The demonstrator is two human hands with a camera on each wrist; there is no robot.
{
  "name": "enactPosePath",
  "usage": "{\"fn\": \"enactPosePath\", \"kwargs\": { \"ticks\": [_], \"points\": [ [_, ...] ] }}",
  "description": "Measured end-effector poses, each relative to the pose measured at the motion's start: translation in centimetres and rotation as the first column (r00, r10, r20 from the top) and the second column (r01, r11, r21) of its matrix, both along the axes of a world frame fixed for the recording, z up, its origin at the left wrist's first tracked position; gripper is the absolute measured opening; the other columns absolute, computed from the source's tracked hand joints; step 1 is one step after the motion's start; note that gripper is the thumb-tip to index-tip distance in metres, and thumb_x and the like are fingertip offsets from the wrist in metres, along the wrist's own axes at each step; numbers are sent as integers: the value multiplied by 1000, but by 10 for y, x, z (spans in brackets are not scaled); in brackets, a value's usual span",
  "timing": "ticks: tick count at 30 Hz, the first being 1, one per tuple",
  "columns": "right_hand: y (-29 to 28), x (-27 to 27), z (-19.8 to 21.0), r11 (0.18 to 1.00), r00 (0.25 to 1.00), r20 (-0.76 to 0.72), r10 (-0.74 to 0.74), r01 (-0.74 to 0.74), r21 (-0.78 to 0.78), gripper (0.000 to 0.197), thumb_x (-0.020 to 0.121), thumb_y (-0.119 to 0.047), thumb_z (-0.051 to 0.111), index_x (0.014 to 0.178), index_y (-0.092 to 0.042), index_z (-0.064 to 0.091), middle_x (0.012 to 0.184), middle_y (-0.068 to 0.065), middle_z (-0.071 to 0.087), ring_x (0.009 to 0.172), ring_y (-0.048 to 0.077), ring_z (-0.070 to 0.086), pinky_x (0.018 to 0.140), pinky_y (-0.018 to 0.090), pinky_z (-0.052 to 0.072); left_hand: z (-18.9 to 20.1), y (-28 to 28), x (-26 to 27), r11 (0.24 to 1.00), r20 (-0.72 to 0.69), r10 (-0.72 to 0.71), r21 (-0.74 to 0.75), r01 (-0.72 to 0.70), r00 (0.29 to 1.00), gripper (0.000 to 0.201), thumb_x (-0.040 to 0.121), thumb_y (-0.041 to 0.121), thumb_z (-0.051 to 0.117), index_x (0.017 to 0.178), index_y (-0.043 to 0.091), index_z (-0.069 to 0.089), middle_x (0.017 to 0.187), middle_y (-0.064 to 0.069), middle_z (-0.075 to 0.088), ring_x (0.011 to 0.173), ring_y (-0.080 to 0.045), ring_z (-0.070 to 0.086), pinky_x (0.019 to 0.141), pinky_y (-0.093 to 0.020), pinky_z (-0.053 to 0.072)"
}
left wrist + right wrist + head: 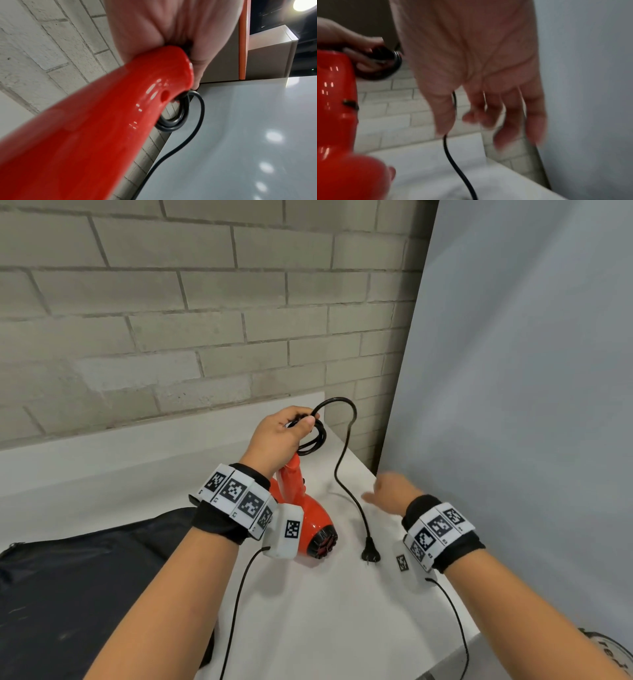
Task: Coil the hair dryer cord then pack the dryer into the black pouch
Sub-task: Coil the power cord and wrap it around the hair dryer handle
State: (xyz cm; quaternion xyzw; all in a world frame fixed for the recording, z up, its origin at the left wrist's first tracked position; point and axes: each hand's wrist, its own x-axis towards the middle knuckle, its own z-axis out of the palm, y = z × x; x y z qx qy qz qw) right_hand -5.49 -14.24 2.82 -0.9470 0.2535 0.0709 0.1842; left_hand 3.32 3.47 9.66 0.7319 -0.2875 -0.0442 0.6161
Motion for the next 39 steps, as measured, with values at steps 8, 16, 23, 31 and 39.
{"fn": "enactPosePath", "kwargs": {
  "ticks": [8, 16, 23, 31, 39],
  "points": [
    [7, -12, -42, 997, 915, -404, -12, 41, 64, 40, 84, -46, 57, 63, -13, 44, 67, 2, 49, 69, 23, 53, 80, 30, 45, -3, -2, 1, 999, 20, 34, -6, -34, 999, 17, 90, 18, 50, 99, 14, 64, 59, 11, 47, 45, 3, 48, 55, -17, 31],
    [4, 5, -28, 998, 915, -402, 31, -4, 69, 28, 89, -13, 49, 110, 2, 58, 96, 14, 61, 89, 28, 59, 72, 31, 49, -3, 1, 4, 1000, 20, -1, -25, 1, 1000, 16, 92, 20, 48, 96, 21, 63, 71, 9, 54, 61, -6, 49, 56, -12, 40],
    [6, 13, 21, 740, 744, 596, -304, -209, 639, 26, 86, 4, 53, 71, -16, 42, 77, 5, 55, 79, 29, 66, 62, 27, 52, -6, -2, 7, 984, -84, -43, -179, 27, 996, 15, 89, 17, 52, 98, 19, 64, 85, 8, 61, 77, -2, 59, 64, -16, 55],
    [53, 15, 45, 754, 404, 889, -214, -510, 413, 38, 80, 7, 62, 82, -29, 50, 74, -16, 60, 69, -2, 57, 70, 23, 50, -5, -10, 9, 976, -43, -20, -218, 10, 999, 14, 91, 18, 50, 97, 21, 63, 86, 7, 63, 75, -8, 64, 66, -15, 52],
    [67, 28, 42, 955, 239, 971, -20, -284, 90, 12, 77, -4, 62, 74, 1, 52, 75, 12, 48, 70, 8, 45, 64, 13, 37, -3, -12, 6, 974, -26, -90, -209, 83, 996, 10, 88, 25, 55, 85, 24, 64, 83, 0, 65, 79, -7, 63, 70, -17, 53]
  ]
}}
